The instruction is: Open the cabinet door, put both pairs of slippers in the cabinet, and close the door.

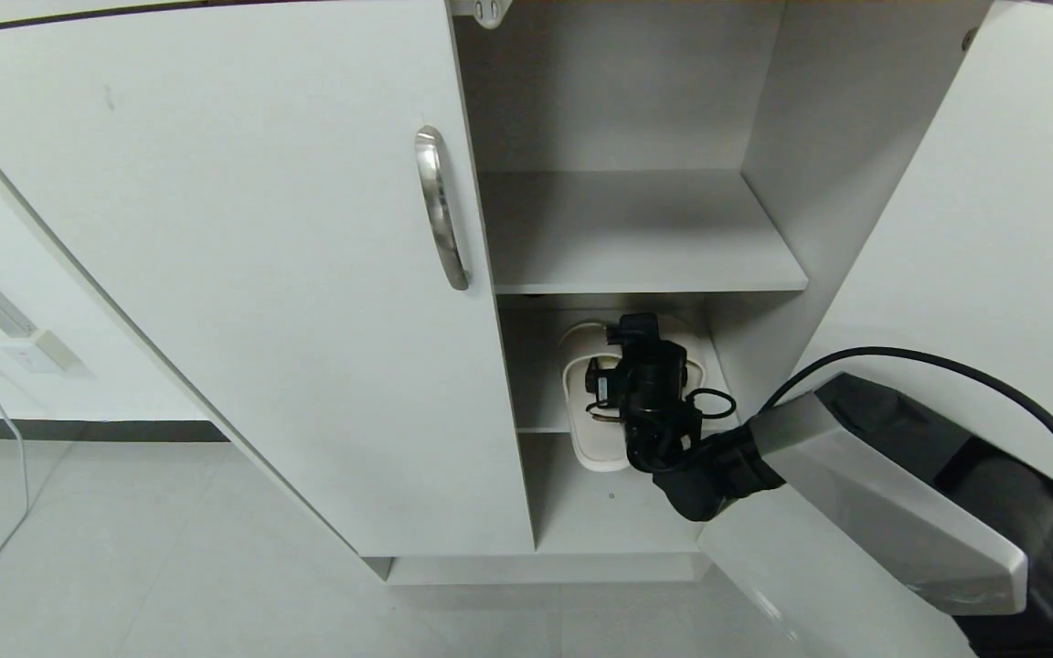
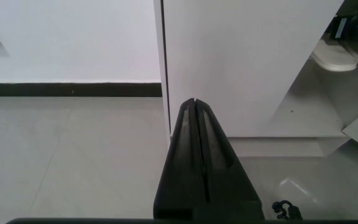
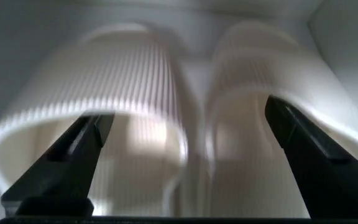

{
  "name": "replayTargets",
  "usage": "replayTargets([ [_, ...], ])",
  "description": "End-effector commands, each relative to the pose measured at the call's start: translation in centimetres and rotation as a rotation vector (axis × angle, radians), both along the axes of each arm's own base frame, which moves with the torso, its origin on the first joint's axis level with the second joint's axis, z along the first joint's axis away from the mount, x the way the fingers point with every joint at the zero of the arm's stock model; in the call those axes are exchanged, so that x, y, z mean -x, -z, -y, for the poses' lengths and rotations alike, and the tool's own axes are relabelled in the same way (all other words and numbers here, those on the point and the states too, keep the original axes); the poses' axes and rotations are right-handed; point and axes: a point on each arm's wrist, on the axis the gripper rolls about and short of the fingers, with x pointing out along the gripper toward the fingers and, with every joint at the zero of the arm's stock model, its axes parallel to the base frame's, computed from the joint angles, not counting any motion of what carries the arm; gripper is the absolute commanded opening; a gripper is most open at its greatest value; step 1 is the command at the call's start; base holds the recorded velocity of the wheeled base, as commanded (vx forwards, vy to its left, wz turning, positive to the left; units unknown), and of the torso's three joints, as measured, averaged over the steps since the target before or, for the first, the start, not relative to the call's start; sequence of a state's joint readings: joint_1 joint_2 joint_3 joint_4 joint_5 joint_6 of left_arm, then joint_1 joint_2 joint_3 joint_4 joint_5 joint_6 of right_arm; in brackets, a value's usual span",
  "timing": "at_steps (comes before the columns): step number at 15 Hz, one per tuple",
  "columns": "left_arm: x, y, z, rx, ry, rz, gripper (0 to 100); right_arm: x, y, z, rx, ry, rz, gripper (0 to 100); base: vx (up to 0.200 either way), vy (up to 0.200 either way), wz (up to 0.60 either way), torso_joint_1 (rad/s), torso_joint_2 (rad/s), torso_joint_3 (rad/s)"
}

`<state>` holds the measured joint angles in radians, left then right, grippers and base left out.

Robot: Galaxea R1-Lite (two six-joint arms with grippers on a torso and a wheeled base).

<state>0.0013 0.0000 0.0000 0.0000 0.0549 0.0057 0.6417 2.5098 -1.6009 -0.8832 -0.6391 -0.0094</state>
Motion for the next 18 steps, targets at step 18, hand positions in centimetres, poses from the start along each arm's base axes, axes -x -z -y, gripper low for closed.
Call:
replayTargets([
  [18, 0.0, 0.0, 0.0, 0.001, 0.002, -0.001, 0, 15.0, -1.0, 2.8, 0.002, -0.151, 0.000, 100, -0.022, 0.000, 0.00, 0.000, 0.00, 0.000],
])
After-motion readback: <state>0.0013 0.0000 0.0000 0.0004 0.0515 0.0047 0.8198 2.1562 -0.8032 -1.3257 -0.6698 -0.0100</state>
